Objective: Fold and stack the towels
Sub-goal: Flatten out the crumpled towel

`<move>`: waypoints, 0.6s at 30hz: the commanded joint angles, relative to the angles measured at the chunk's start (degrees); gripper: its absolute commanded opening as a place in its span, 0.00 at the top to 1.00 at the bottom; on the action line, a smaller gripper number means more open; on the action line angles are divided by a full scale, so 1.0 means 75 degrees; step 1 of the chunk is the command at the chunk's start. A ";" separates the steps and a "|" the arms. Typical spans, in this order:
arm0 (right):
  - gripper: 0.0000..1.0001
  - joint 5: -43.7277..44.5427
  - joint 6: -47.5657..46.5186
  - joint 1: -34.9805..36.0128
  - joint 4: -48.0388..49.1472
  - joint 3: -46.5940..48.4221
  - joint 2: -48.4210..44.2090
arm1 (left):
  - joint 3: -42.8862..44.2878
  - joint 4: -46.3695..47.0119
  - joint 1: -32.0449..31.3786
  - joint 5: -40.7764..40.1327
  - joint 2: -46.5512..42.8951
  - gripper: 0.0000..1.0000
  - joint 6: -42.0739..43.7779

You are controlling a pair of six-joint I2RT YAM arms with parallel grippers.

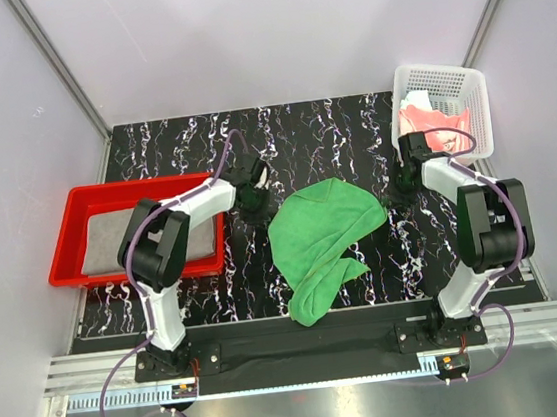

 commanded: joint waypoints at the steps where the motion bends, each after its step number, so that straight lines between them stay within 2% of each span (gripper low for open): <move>1: 0.66 0.0202 -0.0083 -0.0047 0.0177 0.0073 0.0122 | -0.0335 -0.0176 -0.0155 -0.0354 -0.0242 1.00 -0.0229; 10: 0.67 -0.0185 -0.0176 -0.0070 0.0623 -0.0150 0.0673 | -0.0359 -0.0340 -0.0459 -0.0506 -0.0452 1.00 -0.0370; 13: 0.73 -0.0220 -0.0212 -0.0093 0.0588 -0.0208 0.0650 | -0.0452 -0.0504 -0.0623 -0.0763 -0.0675 1.00 -0.0475; 17: 0.99 -0.0232 -0.0422 -0.0187 0.0658 -0.0150 0.0545 | -0.1036 -0.0517 -0.0880 -0.1116 -0.1318 1.00 -0.0943; 18: 1.00 -0.0267 -0.0597 -0.0187 0.0693 0.0024 0.0521 | -0.1236 -0.0412 -0.0974 -0.1069 -0.1738 1.00 -0.1211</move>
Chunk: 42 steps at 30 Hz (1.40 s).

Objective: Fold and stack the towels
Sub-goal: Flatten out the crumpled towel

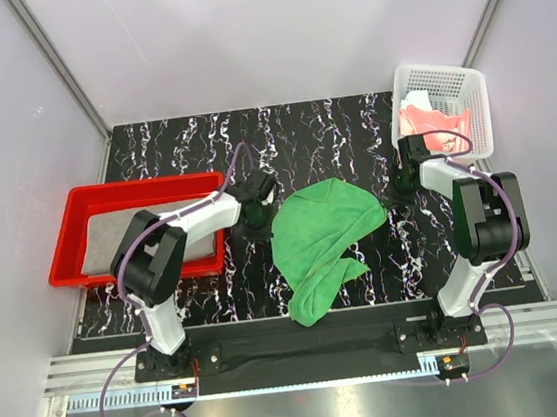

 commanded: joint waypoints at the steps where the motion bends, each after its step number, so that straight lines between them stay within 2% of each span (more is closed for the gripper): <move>1: 1.00 -0.0194 -0.0478 -0.0071 0.0230 0.0218 0.0011 | -0.0816 0.0049 -0.0348 -0.0341 -0.1257 1.00 -0.0761; 4: 1.00 -0.1445 -0.0585 -0.0071 0.0687 0.0640 0.0093 | -0.1112 0.0367 -0.0921 -0.0258 -0.1878 1.00 -0.1229; 5: 1.00 -0.2203 -0.0573 -0.0071 0.0931 0.0722 0.0128 | -0.1124 0.0367 -0.1028 -0.0073 -0.1962 1.00 -0.1301; 8: 1.00 -0.2633 -0.0468 -0.0047 0.1016 0.0898 0.0222 | -0.1113 0.0297 -0.1321 0.0023 -0.2196 1.00 -0.1524; 11: 1.00 -0.1980 -0.0538 -0.0059 0.0666 0.0841 0.0082 | -0.1101 0.0262 -0.1380 -0.0175 -0.2326 1.00 -0.1525; 13: 1.00 -0.1499 -0.0527 -0.0059 0.0420 0.0840 -0.0082 | -0.0856 0.0250 -0.1369 -0.0585 -0.2268 0.96 -0.1256; 14: 1.00 -0.0777 -0.0468 -0.0071 -0.0092 0.0921 -0.0083 | -0.0716 0.0157 -0.1334 -0.0702 -0.2186 0.90 -0.1162; 16: 1.00 0.0093 -0.0176 -0.0094 -0.0413 0.0829 -0.0234 | -0.0200 -0.0019 -0.1182 -0.0925 -0.1683 0.88 -0.0916; 20: 1.00 0.0121 0.0317 -0.0094 0.0450 -0.0352 -0.0995 | 0.0503 -0.0102 -0.0772 -0.0961 -0.0956 0.87 -0.0670; 22: 1.00 -0.0077 0.0364 -0.0106 0.0943 -0.0635 -0.1230 | 0.0935 0.0270 -0.0666 -0.0752 -0.0873 0.83 0.0124; 25: 1.00 -0.0252 0.0505 -0.0094 0.1249 -0.0952 -0.1243 | 0.1742 0.0647 -0.0689 -0.0411 -0.0686 0.70 0.1882; 30: 1.00 -0.0698 0.0750 -0.0094 0.1531 -0.1140 -0.1161 | 0.2530 0.1023 -0.0712 -0.0481 0.0190 0.66 0.4259; 36: 1.00 -0.1062 0.0845 -0.0094 0.1672 -0.1211 -0.1137 | 0.4296 0.0485 -0.0841 -0.0351 0.1842 0.67 0.5645; 42: 1.00 -0.1320 0.0822 -0.0094 0.1766 -0.1105 -0.0985 | 0.5764 0.0039 -0.1228 -0.0529 0.3121 0.66 0.6373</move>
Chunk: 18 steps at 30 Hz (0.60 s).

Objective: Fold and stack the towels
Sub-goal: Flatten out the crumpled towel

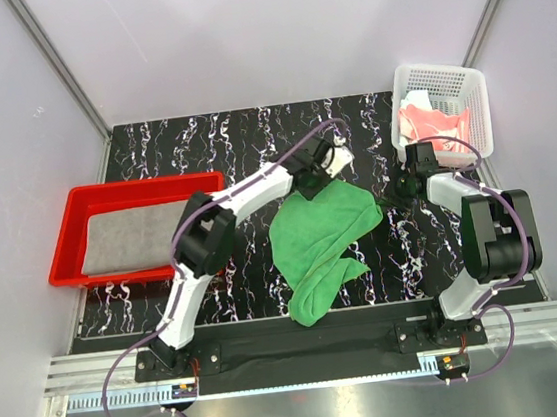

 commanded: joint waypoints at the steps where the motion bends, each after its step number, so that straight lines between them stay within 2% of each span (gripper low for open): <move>1: 1.00 -0.0309 0.0055 -0.0021 0.0274 0.0119 0.0090 | 0.0899 -0.0296 -0.0225 0.0046 0.0343 0.66 0.0822; 8: 1.00 -0.0321 -0.0062 -0.0033 0.0238 0.0224 0.0172 | 0.0888 -0.0215 -0.0308 0.0527 0.0554 0.64 0.0881; 18: 1.00 -0.0333 -0.0062 -0.0021 0.0250 0.0260 0.0208 | 0.1157 -0.0261 -0.0308 0.0550 0.0988 0.66 0.0881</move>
